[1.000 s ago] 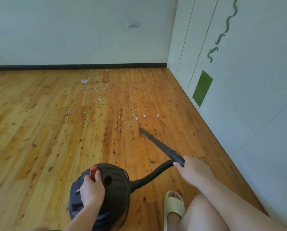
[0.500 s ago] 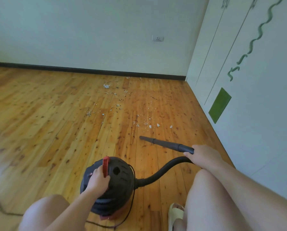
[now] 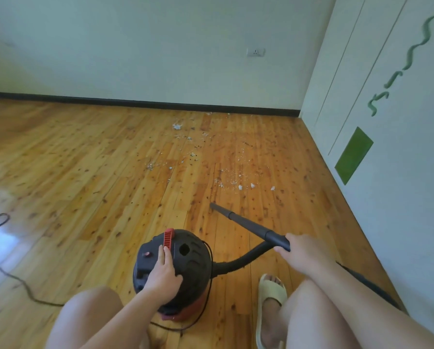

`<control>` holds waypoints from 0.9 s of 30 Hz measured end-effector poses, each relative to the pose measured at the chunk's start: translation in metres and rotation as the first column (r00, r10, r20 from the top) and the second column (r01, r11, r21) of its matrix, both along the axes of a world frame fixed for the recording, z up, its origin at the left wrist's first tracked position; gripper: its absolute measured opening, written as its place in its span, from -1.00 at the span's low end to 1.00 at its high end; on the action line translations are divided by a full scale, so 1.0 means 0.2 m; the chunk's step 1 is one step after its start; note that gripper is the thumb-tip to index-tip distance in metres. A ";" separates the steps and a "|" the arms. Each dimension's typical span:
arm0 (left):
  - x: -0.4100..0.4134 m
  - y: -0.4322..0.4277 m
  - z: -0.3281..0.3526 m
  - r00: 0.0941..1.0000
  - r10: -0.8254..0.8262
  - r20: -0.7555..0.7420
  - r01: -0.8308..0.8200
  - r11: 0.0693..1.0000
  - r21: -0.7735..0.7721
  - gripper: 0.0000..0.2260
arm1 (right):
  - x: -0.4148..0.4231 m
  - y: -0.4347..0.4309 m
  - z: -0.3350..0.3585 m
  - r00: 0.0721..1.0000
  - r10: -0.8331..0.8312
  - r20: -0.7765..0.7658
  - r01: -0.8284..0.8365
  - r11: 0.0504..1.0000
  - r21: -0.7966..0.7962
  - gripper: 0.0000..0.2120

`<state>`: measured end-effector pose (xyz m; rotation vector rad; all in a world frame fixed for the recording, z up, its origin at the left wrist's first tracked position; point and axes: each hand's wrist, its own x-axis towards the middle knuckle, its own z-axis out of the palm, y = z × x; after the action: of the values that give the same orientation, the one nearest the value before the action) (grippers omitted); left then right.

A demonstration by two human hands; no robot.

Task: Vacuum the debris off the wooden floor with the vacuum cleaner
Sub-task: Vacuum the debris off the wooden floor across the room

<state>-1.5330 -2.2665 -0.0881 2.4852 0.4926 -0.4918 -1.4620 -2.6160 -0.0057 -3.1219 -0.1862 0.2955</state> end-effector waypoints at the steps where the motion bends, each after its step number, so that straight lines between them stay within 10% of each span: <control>1: 0.00 0.01 -0.01 1.000 -0.008 -0.012 0.009 1.000 0.024 -0.14 | 0.00 0.01 -0.01 1.000 -0.008 0.003 0.008 1.000 0.012 -0.63; 27: -0.10 0.00 0.05 0.964 -0.247 -0.095 0.263 0.931 0.252 -0.24 | 0.06 0.37 -0.05 0.992 0.059 0.111 -0.056 0.998 -0.034 -0.59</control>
<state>-1.5528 -2.2674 -0.0786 2.8157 0.2709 -0.6433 -1.4500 -2.5410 -0.0162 -3.1699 -0.2750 0.1250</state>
